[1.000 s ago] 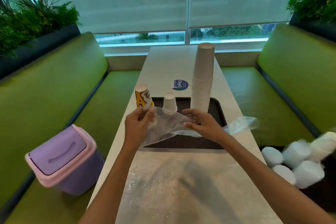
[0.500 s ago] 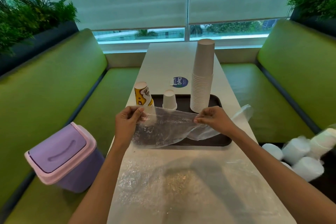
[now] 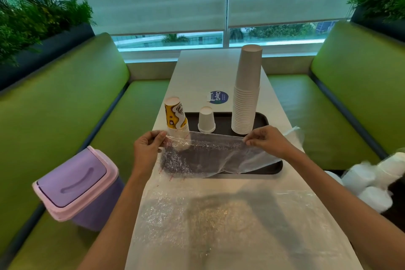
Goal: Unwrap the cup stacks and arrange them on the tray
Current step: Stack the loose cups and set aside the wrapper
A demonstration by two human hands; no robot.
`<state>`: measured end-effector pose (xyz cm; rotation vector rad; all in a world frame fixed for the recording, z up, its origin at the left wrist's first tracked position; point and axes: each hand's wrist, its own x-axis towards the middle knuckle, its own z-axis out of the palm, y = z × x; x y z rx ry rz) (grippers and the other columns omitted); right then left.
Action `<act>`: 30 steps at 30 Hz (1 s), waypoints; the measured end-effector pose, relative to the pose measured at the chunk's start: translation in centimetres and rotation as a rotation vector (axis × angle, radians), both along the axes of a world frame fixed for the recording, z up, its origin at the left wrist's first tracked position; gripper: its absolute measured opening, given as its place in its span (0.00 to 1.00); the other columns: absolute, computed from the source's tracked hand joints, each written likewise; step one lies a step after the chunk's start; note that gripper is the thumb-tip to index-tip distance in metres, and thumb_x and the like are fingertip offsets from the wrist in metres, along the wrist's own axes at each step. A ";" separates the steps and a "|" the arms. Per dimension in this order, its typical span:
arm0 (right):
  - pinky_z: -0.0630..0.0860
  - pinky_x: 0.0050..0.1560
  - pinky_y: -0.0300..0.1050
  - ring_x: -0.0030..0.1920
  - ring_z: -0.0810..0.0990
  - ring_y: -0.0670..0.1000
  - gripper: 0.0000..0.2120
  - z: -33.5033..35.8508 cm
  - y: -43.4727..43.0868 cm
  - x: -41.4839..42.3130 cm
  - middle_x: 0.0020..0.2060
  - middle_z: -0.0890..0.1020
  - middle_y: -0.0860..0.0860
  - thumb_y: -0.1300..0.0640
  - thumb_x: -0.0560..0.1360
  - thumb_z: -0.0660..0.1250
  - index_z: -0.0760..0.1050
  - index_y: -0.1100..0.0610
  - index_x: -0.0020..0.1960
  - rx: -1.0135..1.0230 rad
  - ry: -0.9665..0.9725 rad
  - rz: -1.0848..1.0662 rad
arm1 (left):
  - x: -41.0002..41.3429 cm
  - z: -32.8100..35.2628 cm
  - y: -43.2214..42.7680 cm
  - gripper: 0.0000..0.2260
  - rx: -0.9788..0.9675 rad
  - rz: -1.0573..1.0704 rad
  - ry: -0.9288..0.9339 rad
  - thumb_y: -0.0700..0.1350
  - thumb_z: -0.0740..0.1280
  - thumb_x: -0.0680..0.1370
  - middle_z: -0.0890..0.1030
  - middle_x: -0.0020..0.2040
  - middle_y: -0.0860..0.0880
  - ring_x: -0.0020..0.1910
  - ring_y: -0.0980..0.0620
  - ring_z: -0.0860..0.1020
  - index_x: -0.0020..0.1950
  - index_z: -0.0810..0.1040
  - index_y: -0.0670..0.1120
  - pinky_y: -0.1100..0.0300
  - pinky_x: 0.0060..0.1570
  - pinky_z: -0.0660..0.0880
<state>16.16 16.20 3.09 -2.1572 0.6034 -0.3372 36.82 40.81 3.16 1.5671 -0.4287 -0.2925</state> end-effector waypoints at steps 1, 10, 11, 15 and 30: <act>0.77 0.48 0.33 0.38 0.82 0.41 0.06 0.2 0.0 0.0 0.37 0.84 0.50 0.67 0.71 0.72 0.83 0.57 0.44 0.004 -0.013 -0.010 | 0.1 -0.1 0.0 0.06 0.004 -0.003 -0.001 0.37 0.66 0.77 0.80 0.37 0.48 0.32 0.57 0.76 0.43 0.79 0.46 0.70 0.30 0.72; 0.74 0.46 0.42 0.39 0.78 0.49 0.07 0.1 0.0 -0.5 0.36 0.80 0.49 0.65 0.68 0.76 0.84 0.59 0.45 -0.138 0.081 -0.055 | 0.7 -0.9 0.7 0.08 0.113 -0.036 -0.110 0.35 0.68 0.76 0.81 0.39 0.48 0.37 0.55 0.77 0.41 0.79 0.48 0.68 0.37 0.74; 0.73 0.44 0.39 0.38 0.76 0.48 0.06 0.0 0.1 -0.6 0.35 0.78 0.47 0.64 0.68 0.76 0.84 0.59 0.44 -0.176 0.070 -0.064 | 1.1 -1.2 0.9 0.08 0.147 -0.026 -0.126 0.37 0.69 0.75 0.81 0.40 0.47 0.39 0.52 0.76 0.41 0.80 0.49 0.63 0.41 0.75; 0.66 0.36 0.32 0.35 0.72 0.43 0.04 -0.6 1.2 -1.3 0.34 0.73 0.42 0.64 0.69 0.74 0.82 0.56 0.40 -0.362 0.016 -0.078 | 2.2 -2.7 2.0 0.07 0.270 -0.037 -0.154 0.42 0.71 0.75 0.82 0.46 0.42 0.45 0.45 0.78 0.42 0.82 0.55 0.50 0.49 0.76; 0.74 0.45 0.41 0.44 0.77 0.46 0.21 -4.0 10.3 -2.5 0.42 0.77 0.45 0.38 0.61 0.77 0.75 0.46 0.46 -0.039 0.479 0.155 | -2.2 -7.3 9.5 0.18 0.237 -0.139 0.327 0.49 0.63 0.80 0.84 0.36 0.42 0.34 0.49 0.83 0.41 0.82 0.36 0.63 0.37 0.80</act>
